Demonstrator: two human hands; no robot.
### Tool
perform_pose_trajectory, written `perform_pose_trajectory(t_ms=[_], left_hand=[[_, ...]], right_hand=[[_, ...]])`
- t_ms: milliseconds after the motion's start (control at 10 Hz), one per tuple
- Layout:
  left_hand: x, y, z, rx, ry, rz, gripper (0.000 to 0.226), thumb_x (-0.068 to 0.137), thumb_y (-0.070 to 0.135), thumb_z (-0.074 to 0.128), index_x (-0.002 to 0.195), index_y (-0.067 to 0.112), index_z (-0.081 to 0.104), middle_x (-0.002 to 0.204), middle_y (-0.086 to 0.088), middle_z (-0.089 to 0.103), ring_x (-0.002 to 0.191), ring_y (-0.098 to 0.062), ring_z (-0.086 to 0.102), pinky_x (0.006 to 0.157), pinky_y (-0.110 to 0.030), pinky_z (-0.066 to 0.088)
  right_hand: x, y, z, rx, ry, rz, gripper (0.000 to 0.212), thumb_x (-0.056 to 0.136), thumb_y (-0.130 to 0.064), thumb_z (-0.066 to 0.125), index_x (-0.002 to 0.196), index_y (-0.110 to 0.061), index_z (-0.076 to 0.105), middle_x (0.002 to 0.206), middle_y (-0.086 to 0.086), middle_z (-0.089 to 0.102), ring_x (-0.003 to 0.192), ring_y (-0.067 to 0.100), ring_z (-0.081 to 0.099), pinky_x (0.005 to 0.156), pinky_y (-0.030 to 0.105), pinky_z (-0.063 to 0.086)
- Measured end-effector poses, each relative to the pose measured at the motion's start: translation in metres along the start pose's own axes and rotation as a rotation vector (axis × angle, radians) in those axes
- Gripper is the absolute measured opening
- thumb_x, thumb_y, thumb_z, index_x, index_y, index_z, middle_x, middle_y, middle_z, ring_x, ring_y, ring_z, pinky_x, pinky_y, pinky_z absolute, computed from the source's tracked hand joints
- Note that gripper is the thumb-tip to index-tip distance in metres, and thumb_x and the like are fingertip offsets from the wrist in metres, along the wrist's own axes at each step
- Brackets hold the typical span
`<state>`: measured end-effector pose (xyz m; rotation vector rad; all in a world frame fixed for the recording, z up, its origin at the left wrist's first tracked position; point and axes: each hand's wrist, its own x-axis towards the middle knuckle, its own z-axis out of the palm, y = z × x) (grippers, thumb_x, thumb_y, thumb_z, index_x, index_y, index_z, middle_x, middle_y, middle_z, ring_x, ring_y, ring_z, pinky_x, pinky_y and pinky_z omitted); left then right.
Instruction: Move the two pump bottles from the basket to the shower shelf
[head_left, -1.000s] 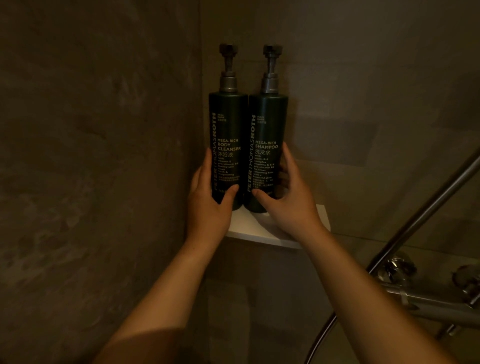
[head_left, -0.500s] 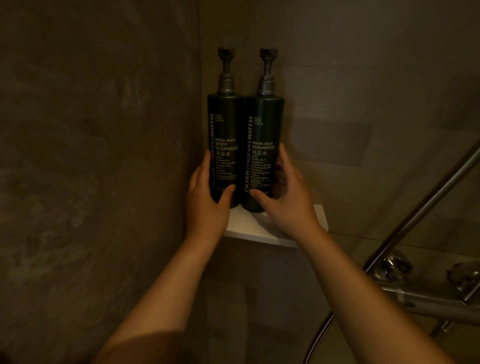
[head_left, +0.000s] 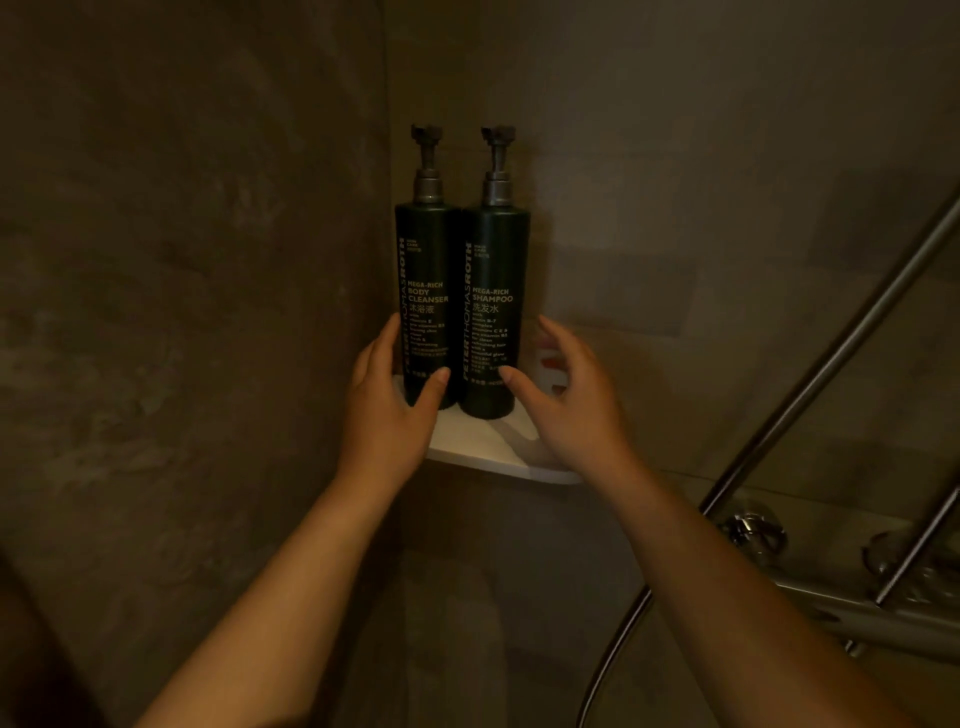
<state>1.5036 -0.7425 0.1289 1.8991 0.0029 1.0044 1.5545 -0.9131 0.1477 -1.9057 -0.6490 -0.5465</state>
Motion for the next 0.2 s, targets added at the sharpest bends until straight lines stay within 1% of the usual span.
perform_pose_trajectory(t_ms=[100,200], left_hand=[[-0.008,0.010,-0.004,0.064,0.007,0.035,0.070,0.085,0.031,0.063,0.144,0.030,0.027,0.145,0.000,0.038,0.122,0.000,0.034,0.092,-0.017,0.030],[-0.017,0.025,-0.007,0.135,-0.012,0.091,0.070,0.084,0.030,0.065,0.144,0.026,0.030,0.143,-0.001,0.042,0.124,-0.004,0.038,0.095,-0.018,0.032]], right_hand=[[-0.006,-0.002,-0.009,-0.002,-0.013,-0.057,0.064,0.083,-0.040,0.064,0.140,-0.024,0.040,0.132,-0.001,0.052,0.112,0.005,0.047,0.086,0.024,0.043],[-0.011,-0.007,-0.018,-0.024,-0.055,-0.074,0.062,0.084,-0.041,0.063,0.139,-0.024,0.041,0.136,-0.001,0.050,0.118,0.009,0.047,0.092,0.030,0.044]])
